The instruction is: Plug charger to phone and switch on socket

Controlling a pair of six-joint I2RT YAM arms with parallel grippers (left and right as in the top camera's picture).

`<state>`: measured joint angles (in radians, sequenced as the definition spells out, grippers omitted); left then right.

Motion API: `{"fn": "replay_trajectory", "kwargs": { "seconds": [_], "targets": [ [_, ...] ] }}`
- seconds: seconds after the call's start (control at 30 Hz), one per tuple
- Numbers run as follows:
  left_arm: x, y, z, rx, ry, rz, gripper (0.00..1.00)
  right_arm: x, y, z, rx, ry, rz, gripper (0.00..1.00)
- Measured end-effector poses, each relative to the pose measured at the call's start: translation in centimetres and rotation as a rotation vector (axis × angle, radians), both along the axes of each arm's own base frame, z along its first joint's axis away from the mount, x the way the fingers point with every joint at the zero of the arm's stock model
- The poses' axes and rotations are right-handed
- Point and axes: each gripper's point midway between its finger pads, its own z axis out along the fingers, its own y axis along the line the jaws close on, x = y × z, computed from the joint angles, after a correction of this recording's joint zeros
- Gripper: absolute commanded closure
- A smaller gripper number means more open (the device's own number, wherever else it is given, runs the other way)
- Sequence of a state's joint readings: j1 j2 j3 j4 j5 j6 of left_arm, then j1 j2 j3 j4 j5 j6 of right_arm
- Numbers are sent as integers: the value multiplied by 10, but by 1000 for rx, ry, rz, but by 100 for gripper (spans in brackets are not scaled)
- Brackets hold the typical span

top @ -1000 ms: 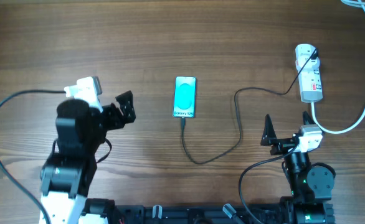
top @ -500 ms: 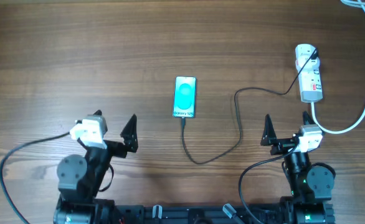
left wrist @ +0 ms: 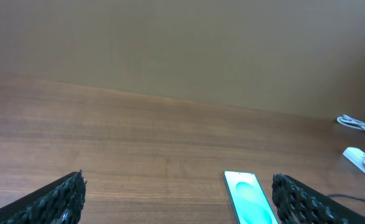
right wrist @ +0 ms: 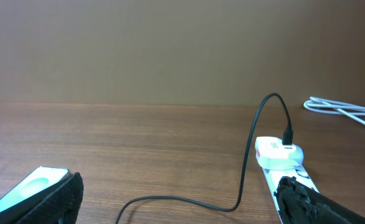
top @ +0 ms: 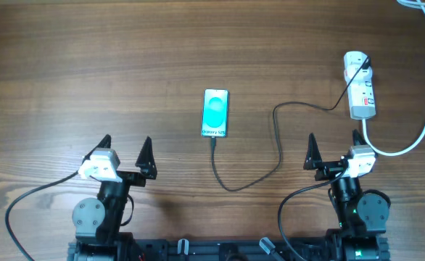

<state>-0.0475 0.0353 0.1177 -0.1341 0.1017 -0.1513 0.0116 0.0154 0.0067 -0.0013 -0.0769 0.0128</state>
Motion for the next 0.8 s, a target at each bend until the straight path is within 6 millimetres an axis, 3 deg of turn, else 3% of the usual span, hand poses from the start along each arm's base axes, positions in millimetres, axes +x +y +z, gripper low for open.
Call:
{"fn": "replay_trajectory", "kwargs": {
  "seconds": [0.23,0.43,0.8],
  "targets": [
    [5,4,0,-23,-80,18,0,0,0,0,0,0,0,0],
    [7,17,-29,-27,16,71,0,0,0,0,0,0,0,0],
    [7,33,-31,137,11,140,0,0,0,0,-3,0,0,0]
  ]
}}
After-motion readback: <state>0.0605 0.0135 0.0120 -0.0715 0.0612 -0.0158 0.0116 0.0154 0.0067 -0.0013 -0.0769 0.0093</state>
